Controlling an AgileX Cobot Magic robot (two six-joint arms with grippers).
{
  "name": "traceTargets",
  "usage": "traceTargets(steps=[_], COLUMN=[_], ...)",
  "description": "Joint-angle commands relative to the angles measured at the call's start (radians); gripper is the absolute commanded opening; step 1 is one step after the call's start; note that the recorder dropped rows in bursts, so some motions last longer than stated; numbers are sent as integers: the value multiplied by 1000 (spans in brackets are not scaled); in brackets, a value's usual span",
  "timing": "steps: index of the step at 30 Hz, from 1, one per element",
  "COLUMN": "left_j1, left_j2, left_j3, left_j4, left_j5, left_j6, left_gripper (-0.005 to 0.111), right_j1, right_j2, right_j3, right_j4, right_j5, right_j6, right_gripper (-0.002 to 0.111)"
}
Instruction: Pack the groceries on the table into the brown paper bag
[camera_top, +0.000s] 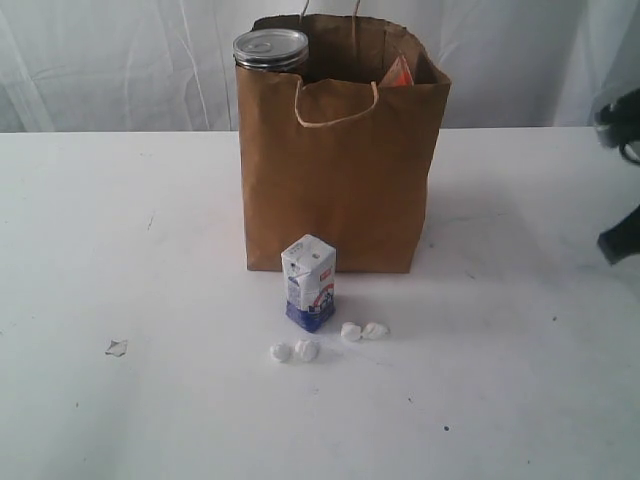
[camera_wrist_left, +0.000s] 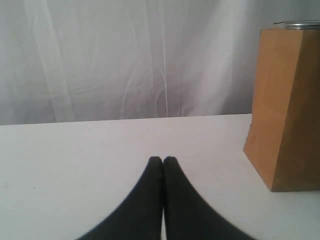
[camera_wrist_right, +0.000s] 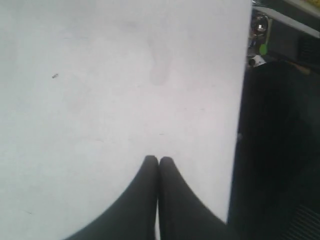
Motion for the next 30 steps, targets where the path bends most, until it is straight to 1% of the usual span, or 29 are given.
traceTargets(steps=[1,5,6,8,10,12,13,14,16,18,20,21,22,23,24,25,26,28,30], left_j1=[-5,-5,-5,-5,-5,-5,-5,-5,-5,-5,-5,-5,-5,-5,-5,-5,-5,-5,-5], left_j2=[-4,-4,-4,-4,-4,-4,-4,-4,-4,-4,-4,-4,-4,-4,-4,-4,-4,-4,-4], left_j3=[4,4,4,4,4,4,4,4,4,4,4,4,4,4,4,4,4,4,4], left_j4=[20,20,-20,-224,-583,-899,-1023,-1093,-1120,-1120,-1120,-1120,-1120,-1094,-1027,-972,-904,-828,-812], left_j5=[1,-8,10,73,207,335,383,399,398,405,419,419,419,416,407,402,400,400,400], left_j6=[3,0,-19,-74,-68,-65,-65,-65,-65,-65,-65,-65,-65,-65,-65,-65,-65,-65,-65], left_gripper=[0,0,0,0,0,0,0,0,0,0,0,0,0,0,0,0,0,0,0], right_j1=[-10,-10,-10,-10,-10,-10,-10,-10,-10,-10,-10,-10,-10,-10,-10,-10,-10,-10,-10], right_j2=[-7,-7,-7,-7,-7,-7,-7,-7,-7,-28,-126,-224,-288,-415,-552,-648,-775,-988,-1147], right_j3=[162,243,255,271,279,281,281,281,281,289,358,424,461,532,580,607,629,631,631], right_j4=[44,78,88,102,134,173,188,207,228,218,218,218,218,218,218,218,218,218,218], right_j5=[-144,-182,-189,-226,-277,-319,-339,-353,-394,-455,-645,-772,-835,-899,-923,-915,-863,-743,-707], right_j6=[45,46,46,46,46,65,73,69,90,176,231,237,237,235,197,168,136,116,117], right_gripper=[0,0,0,0,0,0,0,0,0,0,0,0,0,0,0,0,0,0,0])
